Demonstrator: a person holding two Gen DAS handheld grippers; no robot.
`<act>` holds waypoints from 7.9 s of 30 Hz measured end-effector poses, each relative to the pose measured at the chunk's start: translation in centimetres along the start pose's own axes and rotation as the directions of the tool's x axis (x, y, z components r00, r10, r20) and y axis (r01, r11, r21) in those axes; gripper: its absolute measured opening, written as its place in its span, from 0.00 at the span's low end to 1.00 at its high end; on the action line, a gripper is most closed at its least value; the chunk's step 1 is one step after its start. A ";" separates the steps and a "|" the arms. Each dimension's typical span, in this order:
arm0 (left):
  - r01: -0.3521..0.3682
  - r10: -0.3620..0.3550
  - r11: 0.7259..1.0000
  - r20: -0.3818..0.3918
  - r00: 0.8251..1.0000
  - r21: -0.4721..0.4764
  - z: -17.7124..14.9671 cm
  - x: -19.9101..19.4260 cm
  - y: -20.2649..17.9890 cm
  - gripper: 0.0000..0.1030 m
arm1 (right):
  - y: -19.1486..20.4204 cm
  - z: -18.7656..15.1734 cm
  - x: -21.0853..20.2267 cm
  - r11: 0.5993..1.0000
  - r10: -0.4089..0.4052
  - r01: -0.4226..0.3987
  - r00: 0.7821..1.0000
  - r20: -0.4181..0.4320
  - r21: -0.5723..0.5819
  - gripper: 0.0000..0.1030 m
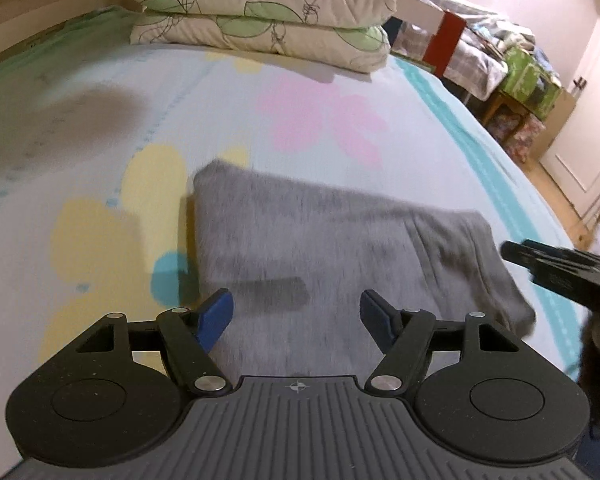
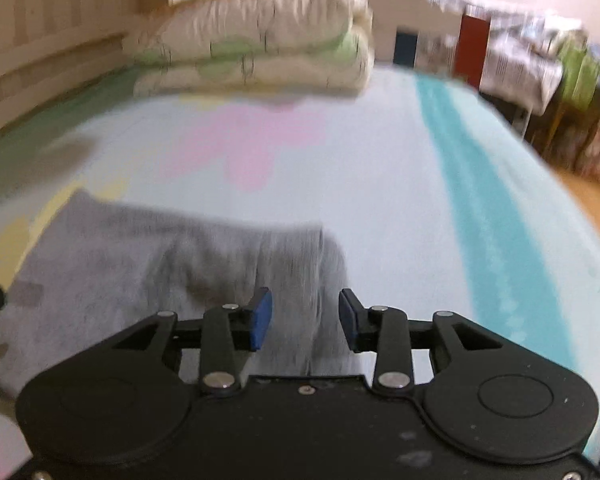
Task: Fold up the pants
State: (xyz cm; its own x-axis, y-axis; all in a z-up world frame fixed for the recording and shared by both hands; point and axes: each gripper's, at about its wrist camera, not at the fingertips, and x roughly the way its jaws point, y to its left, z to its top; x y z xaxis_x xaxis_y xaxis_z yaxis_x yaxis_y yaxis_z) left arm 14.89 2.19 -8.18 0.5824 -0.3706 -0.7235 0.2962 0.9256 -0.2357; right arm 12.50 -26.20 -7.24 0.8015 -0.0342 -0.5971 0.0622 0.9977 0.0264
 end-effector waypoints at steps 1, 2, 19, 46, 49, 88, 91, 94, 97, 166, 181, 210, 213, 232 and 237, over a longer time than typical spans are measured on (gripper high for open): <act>-0.003 0.003 1.000 0.004 1.000 -0.008 0.5 0.5 0.1 0.67 | 0.2 0.3 -0.2 1.000 0.018 -0.018 1.000 0.011 0.000 0.40; -0.006 0.006 1.000 0.008 1.000 -0.017 1.2 1.1 0.1 0.67 | 0.5 0.6 0.1 0.999 0.036 -0.036 0.999 0.015 -0.011 0.40; -0.176 0.173 0.982 -0.041 0.984 -0.069 5.7 10.8 5.5 0.74 | 0.6 -2.4 5.3 0.990 0.123 -0.129 0.987 -0.106 -0.049 0.43; -0.042 0.037 0.996 -0.070 0.997 -0.077 -6.3 0.6 0.9 0.78 | 0.9 -4.2 1.7 0.998 0.053 -0.057 0.994 -0.099 -0.037 0.57; -0.054 0.050 0.996 -0.064 0.997 -0.071 -6.7 0.5 0.8 0.78 | 0.6 -5.0 0.9 0.999 0.051 -0.050 0.994 -0.100 0.015 0.59; -0.014 0.013 0.997 -0.009 1.000 -0.073 -4.1 0.1 2.1 0.83 | -2.9 -2.9 1.5 0.990 0.101 -0.090 0.989 -0.105 0.110 0.70; -0.023 0.020 0.997 -0.041 0.999 -0.079 -3.4 1.7 3.0 0.83 | -3.9 -2.9 3.6 0.981 0.140 -0.114 0.977 -0.161 0.159 0.71; -0.020 0.013 0.997 -0.097 0.995 -0.079 -3.1 3.4 3.8 0.86 | -4.9 -3.0 5.2 0.968 0.170 -0.129 0.969 -0.182 0.216 0.74; -0.003 -0.003 0.997 -0.085 0.996 -0.072 -2.6 4.3 4.0 0.96 | -5.6 -3.5 6.1 0.954 0.201 -0.153 0.964 -0.174 0.256 0.77; -0.229 0.235 0.969 0.055 0.971 -0.090 -4.2 -1.5 7.1 0.28 | 9.9 -4.6 3.5 0.970 0.224 -0.232 0.969 -0.103 -0.076 0.21; -0.248 0.255 0.955 0.026 0.966 -0.163 -4.9 -6.1 2.5 0.28 | 9.4 -4.8 -6.2 0.973 0.220 -0.219 0.975 -0.009 0.080 0.50; -0.363 0.371 0.928 0.104 0.923 -0.089 -5.4 -9.7 -2.5 0.28 | 10.9 -4.2 -12.7 0.962 0.270 -0.272 0.961 0.065 0.025 0.56; -0.357 0.364 0.931 0.102 0.926 -0.078 -5.4 -9.6 -2.7 0.28 | 10.8 -4.1 -12.7 0.962 0.271 -0.273 0.960 0.064 0.026 0.56; -0.349 0.358 0.932 0.112 0.927 -0.095 -5.4 -9.3 -2.4 0.29 | 10.8 -4.3 -12.4 0.960 0.278 -0.280 0.959 0.052 0.026 0.56; -0.363 0.375 0.926 0.127 0.918 -0.103 -5.4 -9.1 -2.3 0.29 | 10.8 -4.4 -12.3 0.960 0.278 -0.279 0.959 0.050 0.028 0.57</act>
State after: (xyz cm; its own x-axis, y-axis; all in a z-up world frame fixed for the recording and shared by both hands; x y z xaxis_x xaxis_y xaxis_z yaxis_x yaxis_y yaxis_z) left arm 4.79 3.83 -4.50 0.7421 -0.0034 -0.6702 -0.0153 0.9996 -0.0219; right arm 0.71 -14.78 -3.17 0.8160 0.2415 -0.5252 -0.1478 0.9655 0.2143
